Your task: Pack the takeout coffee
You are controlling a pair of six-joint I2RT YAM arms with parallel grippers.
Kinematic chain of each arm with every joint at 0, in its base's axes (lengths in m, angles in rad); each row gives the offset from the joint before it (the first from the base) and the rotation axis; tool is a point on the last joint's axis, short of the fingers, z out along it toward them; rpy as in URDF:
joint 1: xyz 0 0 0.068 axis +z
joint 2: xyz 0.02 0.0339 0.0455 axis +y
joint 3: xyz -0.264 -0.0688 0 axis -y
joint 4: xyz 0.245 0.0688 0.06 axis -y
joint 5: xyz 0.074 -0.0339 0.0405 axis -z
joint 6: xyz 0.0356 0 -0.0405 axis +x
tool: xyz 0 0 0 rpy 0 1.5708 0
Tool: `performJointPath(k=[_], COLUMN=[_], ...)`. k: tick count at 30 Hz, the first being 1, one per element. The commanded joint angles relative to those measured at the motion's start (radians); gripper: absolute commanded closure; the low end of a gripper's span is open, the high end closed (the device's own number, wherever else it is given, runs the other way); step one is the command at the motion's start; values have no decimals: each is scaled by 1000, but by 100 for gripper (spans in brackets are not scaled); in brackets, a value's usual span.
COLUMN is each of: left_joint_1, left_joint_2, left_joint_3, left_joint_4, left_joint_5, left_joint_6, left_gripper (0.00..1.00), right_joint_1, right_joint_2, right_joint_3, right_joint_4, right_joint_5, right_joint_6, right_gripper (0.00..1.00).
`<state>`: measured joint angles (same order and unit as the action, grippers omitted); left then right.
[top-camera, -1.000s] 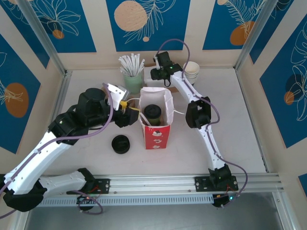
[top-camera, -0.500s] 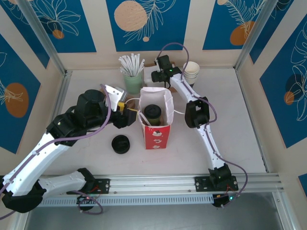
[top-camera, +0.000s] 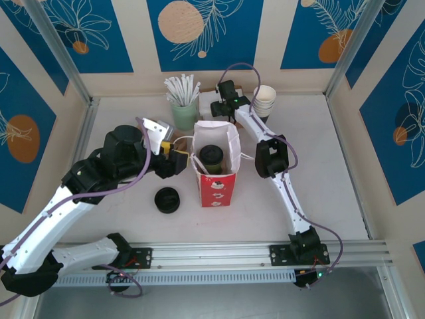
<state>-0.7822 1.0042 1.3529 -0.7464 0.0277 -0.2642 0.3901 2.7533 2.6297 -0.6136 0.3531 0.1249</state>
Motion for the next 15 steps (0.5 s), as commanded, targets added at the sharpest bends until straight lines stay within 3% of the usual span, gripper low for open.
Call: performJointPath(k=[1, 15], left_joint_1=[-9, -8], left_joint_2=[-4, -18], left_joint_3=[-3, -1], left_joint_4=[-15, -15], left_joint_5=[-17, -19], left_joint_6=[-17, -18], left_gripper=[36, 35], right_joint_1=[-3, 1], right_joint_2=[22, 32], right_joint_3=[39, 50], right_joint_4=[18, -21], right_joint_5=[23, 20], right_joint_6=[-9, 2], right_gripper=[34, 43])
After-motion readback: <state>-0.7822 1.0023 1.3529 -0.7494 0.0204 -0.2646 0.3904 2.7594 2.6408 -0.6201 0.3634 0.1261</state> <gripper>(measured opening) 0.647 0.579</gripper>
